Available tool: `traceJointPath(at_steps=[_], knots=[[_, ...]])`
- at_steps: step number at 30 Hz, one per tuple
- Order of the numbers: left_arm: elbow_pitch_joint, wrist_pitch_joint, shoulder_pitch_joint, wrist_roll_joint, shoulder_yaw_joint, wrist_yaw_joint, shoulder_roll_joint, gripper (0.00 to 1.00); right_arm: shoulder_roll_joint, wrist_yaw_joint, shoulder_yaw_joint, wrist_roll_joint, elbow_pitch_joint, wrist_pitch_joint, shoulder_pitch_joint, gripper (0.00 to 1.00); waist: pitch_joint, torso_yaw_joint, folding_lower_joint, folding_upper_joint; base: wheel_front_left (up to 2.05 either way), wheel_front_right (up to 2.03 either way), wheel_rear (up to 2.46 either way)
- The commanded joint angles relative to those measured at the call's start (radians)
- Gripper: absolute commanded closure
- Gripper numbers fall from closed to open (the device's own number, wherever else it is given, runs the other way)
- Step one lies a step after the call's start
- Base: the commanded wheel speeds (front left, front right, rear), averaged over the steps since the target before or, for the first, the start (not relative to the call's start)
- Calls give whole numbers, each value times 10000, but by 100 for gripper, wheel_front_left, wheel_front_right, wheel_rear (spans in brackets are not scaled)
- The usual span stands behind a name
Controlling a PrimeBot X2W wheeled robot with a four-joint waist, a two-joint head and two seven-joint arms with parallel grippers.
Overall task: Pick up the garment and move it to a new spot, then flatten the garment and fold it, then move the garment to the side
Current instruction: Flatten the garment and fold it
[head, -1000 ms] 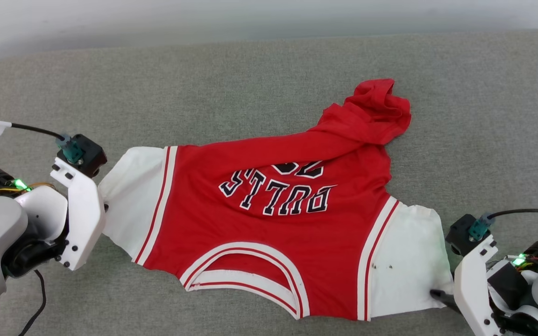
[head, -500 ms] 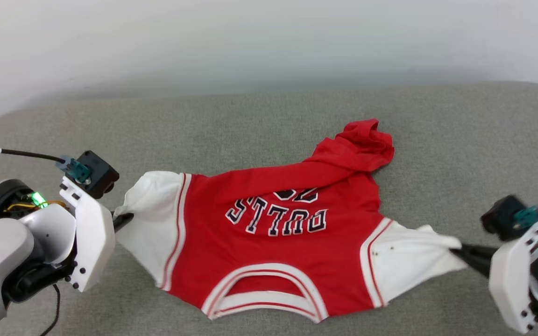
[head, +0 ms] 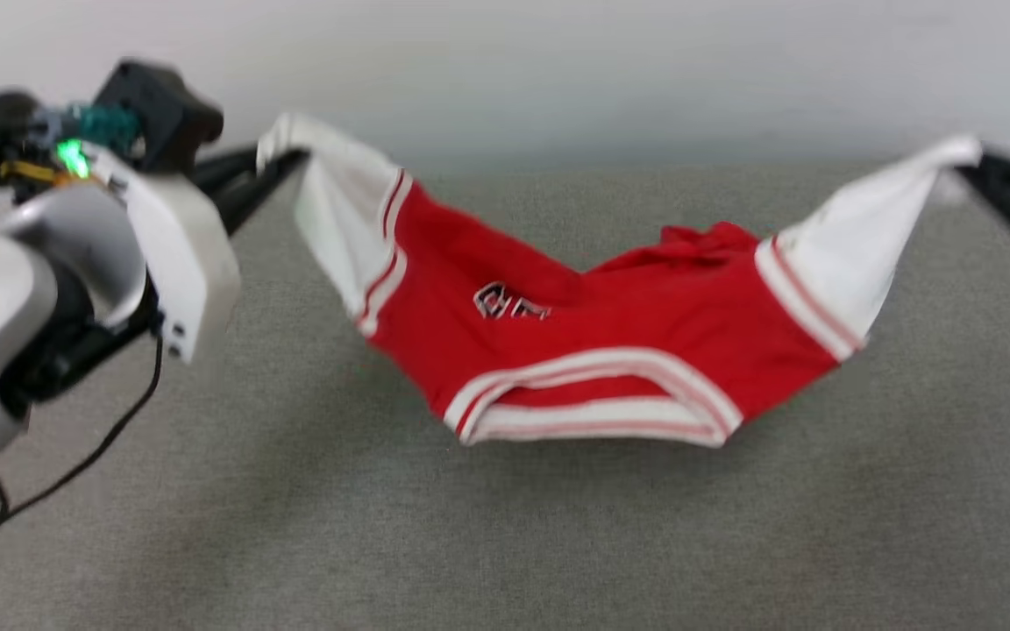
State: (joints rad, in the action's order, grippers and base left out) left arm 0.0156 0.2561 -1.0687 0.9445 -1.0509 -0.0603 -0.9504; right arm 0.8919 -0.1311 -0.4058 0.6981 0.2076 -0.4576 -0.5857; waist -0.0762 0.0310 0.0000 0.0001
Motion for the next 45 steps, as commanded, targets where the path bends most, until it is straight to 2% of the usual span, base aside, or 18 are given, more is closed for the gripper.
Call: traceJointPath(at_steps=[1,8,16,20,26,30,36,45], knots=[[-144,-71,-281,-137,93,5,158,100,-150,7,112,-75,-90,78,-482,100,-316,-35,0,-1,0,0,0],[-1631,-958,-2298,-1278,790,469,1618,100,-1334,7,296,-851,-1699,521,-4038,100,-1880,-143,0,-1,0,0,0],[-4005,-2238,-5026,-2501,1340,279,2864,100,-2570,7,-11,-2347,-4521,1388,-8381,100,-3612,-242,0,-1,0,0,0],[-5024,-2820,-6364,-2719,1737,348,3434,100,-3005,7,-93,-3036,-5885,2021,-10111,100,-4223,-321,0,-1,0,0,0],[-6353,-3531,-8214,-2994,2161,249,3940,100,-3563,7,-126,-3951,-7521,2993,-12201,100,-4823,-329,0,-1,0,0,0],[-7209,-3887,-8952,-3087,2271,75,4158,100,-3822,7,-117,-4278,-8430,3571,-13122,100,-5032,-359,0,-1,0,0,0],[-8387,-4381,-9392,-2990,2357,-164,4196,100,-4056,7,-78,-4750,-9619,4212,-13916,100,-5180,-451,0,-1,0,0,0],[-9425,-4856,-8763,-2820,2183,-472,4218,100,-4397,7,-415,-4686,-10911,4983,-13213,100,-5326,-460,0,-1,0,0,0]])
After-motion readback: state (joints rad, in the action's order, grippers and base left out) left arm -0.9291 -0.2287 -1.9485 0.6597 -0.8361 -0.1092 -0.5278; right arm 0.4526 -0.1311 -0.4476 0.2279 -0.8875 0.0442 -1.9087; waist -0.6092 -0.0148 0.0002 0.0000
